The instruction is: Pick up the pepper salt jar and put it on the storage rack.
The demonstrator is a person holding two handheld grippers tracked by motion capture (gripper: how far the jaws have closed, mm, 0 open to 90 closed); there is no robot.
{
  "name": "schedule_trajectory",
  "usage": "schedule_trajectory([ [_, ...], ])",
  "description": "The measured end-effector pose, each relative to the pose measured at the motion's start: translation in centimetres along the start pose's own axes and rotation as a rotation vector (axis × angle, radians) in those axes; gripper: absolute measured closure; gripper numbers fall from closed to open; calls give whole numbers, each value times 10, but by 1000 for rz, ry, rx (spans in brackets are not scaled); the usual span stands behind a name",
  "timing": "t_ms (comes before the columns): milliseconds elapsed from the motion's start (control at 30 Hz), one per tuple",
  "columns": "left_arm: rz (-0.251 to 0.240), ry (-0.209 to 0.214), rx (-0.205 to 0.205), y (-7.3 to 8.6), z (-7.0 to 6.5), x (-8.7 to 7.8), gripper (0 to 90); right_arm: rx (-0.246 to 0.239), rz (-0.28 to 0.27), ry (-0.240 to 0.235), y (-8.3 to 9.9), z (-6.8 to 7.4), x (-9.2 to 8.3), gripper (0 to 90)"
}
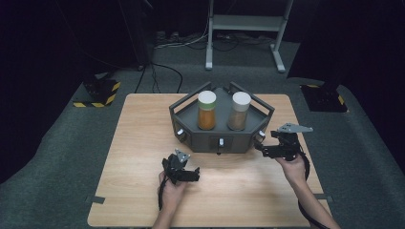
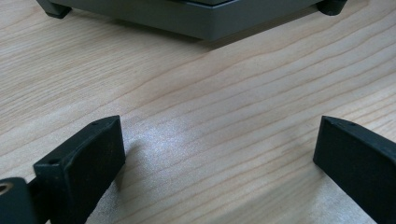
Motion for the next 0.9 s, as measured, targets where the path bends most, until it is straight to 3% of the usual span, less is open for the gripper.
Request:
schedule_trajectory([
  [900,0,1,-1,0,0,0,22,32,33,-5,26,0,12,85],
])
Point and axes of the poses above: each handheld gripper's, and its own axes: x roughly forward along the jaws, y roughly out of its underside, z roughly to its left, the point moved 5 cm from there along x, roughly forward along the jaws, and after that the axes turned 11 degrees about -y, right-handed, at the moved point
